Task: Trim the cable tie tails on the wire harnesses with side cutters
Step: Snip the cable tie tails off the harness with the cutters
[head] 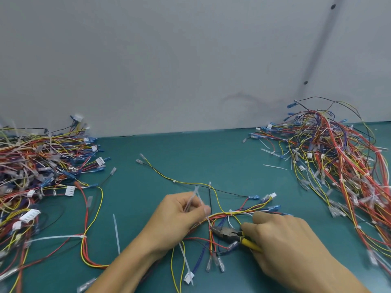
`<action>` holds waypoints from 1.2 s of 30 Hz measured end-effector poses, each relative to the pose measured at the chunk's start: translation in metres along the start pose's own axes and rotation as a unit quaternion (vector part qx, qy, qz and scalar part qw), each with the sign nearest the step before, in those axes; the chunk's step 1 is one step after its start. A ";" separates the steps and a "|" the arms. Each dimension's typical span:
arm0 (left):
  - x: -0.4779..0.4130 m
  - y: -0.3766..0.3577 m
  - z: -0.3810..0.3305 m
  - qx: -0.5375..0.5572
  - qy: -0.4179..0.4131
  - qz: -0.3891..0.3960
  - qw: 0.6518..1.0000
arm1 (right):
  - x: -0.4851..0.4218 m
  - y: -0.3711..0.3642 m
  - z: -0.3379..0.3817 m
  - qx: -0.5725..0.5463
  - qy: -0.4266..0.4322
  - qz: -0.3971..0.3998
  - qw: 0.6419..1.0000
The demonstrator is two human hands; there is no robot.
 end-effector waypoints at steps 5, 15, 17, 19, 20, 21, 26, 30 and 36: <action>0.000 0.026 0.002 0.176 0.064 -0.064 0.980 | 0.005 0.015 -0.011 -0.009 -0.039 -0.025 0.999; 0.029 0.044 -0.006 -0.186 0.009 0.062 0.980 | -0.010 0.067 -0.014 0.027 -0.040 -0.116 0.992; 0.041 0.032 -0.007 -0.333 -0.036 0.107 0.936 | -0.016 0.066 -0.004 0.035 -0.025 -0.113 0.993; 0.048 0.026 0.000 -0.366 -0.015 0.114 0.924 | -0.021 0.062 0.007 0.037 -0.015 -0.105 0.994; 0.048 0.026 0.002 -0.363 -0.011 0.101 0.926 | -0.023 0.060 0.012 0.030 -0.006 -0.109 0.994; 0.047 0.027 0.002 -0.361 -0.018 0.080 0.929 | -0.025 0.058 0.018 0.020 0.005 -0.113 0.993; 0.038 0.042 0.002 -0.317 -0.049 0.001 0.947 | -0.029 0.039 0.031 -0.002 0.044 -0.084 0.996; 0.032 0.052 0.012 -0.241 -0.003 -0.030 0.970 | -0.029 0.020 0.035 -0.022 0.075 -0.033 0.996; 0.030 0.059 0.022 -0.187 0.031 -0.050 0.981 | -0.035 0.006 0.043 -0.061 0.096 0.008 0.993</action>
Point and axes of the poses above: each hand's wrist, its own x-axis away from the middle knuckle, its own y-axis out of the back of the hand, z = x × y, the point moved 9 cm from there along -x, towards the middle knuckle, and after that the axes turned 1 degree about y, right-handed, at the moved point
